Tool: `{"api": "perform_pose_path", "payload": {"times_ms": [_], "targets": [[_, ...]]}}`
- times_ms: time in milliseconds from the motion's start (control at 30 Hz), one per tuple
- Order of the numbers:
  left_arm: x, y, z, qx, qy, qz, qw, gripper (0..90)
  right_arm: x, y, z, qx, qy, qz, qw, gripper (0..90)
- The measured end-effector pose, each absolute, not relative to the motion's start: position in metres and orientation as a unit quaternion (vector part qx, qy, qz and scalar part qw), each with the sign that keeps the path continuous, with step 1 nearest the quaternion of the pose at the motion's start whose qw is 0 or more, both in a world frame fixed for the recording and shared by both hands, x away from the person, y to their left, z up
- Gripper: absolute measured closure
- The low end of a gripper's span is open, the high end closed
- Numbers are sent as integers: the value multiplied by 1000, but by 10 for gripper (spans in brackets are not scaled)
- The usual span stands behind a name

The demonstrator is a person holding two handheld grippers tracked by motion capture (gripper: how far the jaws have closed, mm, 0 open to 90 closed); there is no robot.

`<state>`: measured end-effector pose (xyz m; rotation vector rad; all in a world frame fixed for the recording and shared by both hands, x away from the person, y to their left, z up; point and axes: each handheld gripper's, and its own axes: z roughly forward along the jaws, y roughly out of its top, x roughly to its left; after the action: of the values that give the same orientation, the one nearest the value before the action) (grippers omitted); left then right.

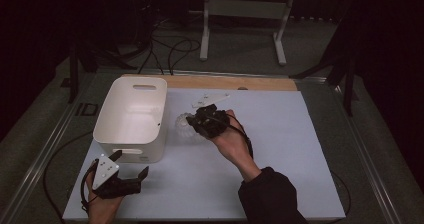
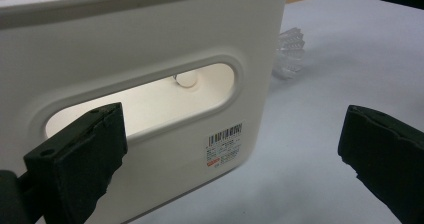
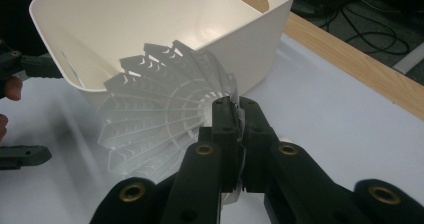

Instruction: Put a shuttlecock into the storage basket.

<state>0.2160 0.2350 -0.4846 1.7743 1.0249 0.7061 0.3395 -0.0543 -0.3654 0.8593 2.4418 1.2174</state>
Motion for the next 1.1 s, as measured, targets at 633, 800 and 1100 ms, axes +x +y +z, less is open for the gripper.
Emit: {"api": "perform_pose_path", "payload": {"times_ms": [633,800,1100], "targets": [[216,235,-485,723,418,289,468,0,347,-50,-357,302,838,429,146,871],[216,235,-485,722,418,288,469,0,349,-47,-354,302,837,431,147,871],[216,235,-485,723,418,288,469,0,352,-43,-350,303,835,436,146,871]]}}
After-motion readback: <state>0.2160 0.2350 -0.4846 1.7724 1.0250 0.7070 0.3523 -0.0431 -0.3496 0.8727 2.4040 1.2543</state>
